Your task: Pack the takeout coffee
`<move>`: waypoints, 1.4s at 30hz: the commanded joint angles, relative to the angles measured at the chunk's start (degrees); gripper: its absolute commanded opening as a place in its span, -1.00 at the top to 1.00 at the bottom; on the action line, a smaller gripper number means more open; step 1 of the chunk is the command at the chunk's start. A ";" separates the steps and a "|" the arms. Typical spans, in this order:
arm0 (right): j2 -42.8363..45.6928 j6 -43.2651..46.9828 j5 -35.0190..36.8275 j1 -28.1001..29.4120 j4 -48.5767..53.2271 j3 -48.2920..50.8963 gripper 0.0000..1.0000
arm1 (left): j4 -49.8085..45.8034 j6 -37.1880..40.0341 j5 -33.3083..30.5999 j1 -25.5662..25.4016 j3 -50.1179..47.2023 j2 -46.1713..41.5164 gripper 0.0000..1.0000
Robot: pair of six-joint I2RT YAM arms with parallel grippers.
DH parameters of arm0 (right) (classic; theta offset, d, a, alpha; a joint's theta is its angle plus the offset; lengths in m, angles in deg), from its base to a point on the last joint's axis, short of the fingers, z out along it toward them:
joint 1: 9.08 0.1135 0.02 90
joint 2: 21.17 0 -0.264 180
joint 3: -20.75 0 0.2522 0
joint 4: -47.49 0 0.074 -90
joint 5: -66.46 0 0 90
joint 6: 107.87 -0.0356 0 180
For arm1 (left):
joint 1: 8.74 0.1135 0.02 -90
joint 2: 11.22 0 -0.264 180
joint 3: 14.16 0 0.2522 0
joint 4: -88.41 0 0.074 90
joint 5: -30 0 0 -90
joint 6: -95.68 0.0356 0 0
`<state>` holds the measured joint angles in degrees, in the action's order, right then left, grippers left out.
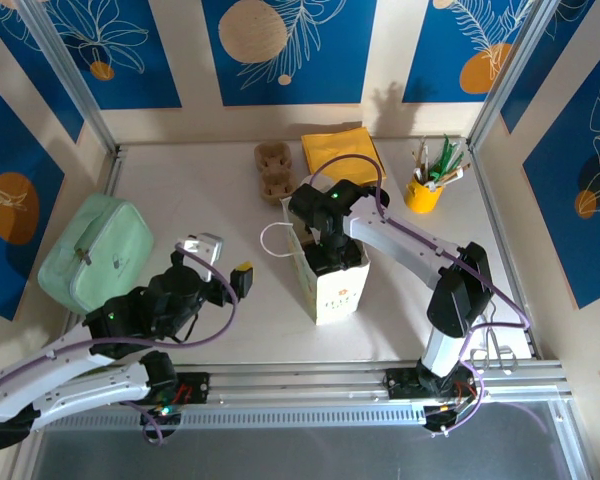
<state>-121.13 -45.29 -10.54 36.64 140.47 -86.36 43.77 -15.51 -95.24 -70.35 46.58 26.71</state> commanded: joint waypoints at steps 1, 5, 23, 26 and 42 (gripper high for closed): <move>-0.76 -0.28 -1.49 -0.21 0.67 0.27 -0.31 | 0.33 -1.13 -1.55 0.54 -0.75 -0.75 -0.99; -0.80 -0.44 -1.39 -0.19 0.76 0.18 -0.31 | 0.55 -0.91 -1.41 0.57 -0.67 -0.61 -0.99; -0.92 -0.52 -1.13 -0.10 0.41 0.60 -0.31 | 0.46 -1.26 -1.42 0.58 -0.67 -0.75 -0.99; -1.00 -0.52 -1.07 -0.16 0.23 0.79 -0.31 | 0.38 -1.31 -1.42 0.58 -0.66 -0.75 -0.99; -1.55 -0.71 -1.17 -0.10 -1.51 2.33 -0.30 | -0.06 -1.28 -1.69 0.62 -0.66 -1.04 -0.99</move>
<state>-121.96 -45.31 -10.50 36.64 139.22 -84.69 43.73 -16.54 -95.26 -70.35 46.45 26.58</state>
